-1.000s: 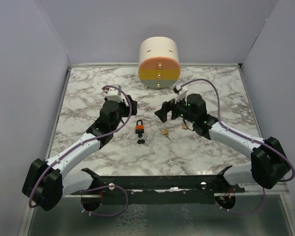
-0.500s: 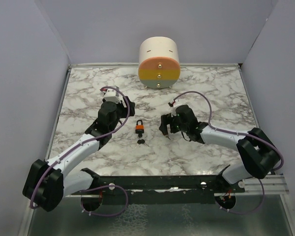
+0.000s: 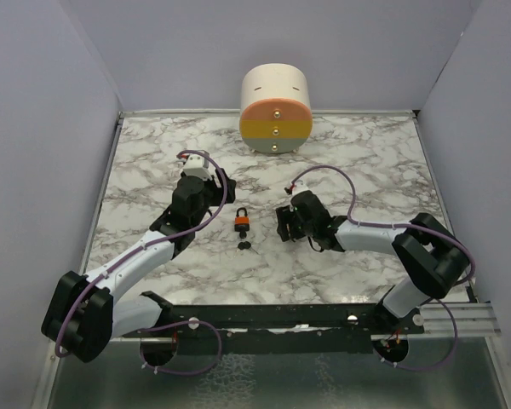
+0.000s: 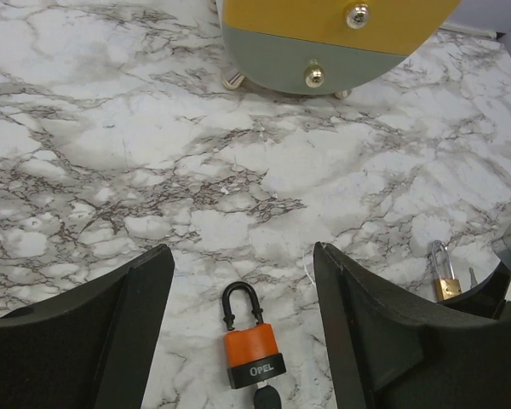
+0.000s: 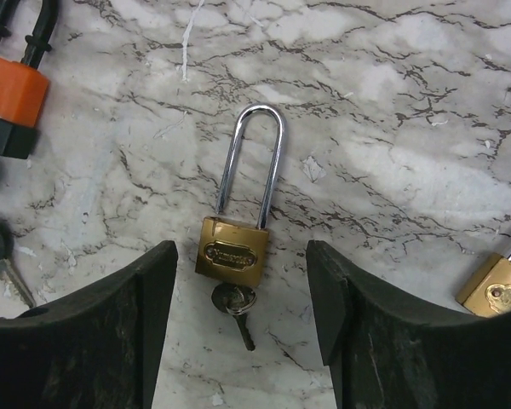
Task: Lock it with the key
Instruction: Pick up the lock from the center of the board.
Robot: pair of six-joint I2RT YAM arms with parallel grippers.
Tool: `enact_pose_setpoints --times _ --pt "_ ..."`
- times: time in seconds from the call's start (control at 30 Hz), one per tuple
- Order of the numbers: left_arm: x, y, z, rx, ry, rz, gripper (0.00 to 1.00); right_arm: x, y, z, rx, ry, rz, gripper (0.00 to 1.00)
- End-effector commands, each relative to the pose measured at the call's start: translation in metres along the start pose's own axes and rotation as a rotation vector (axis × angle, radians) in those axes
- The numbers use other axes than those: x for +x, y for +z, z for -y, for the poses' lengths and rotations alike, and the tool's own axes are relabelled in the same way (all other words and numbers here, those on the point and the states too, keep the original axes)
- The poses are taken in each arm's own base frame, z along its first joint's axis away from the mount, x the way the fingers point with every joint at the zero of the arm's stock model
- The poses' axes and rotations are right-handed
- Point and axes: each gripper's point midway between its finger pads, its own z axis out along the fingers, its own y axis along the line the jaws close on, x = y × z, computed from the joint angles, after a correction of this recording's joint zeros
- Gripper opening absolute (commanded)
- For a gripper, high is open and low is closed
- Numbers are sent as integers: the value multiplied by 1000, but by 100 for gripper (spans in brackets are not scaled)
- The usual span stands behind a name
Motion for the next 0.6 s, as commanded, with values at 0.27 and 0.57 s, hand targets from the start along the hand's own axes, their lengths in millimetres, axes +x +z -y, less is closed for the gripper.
enact_pose_setpoints --times 0.27,0.57 --pt "-5 2 0 15 -11 23 70 17 9 5 158 -57 -61 56" --pt "-7 0 1 20 -17 30 70 41 3 10 231 -68 -117 52"
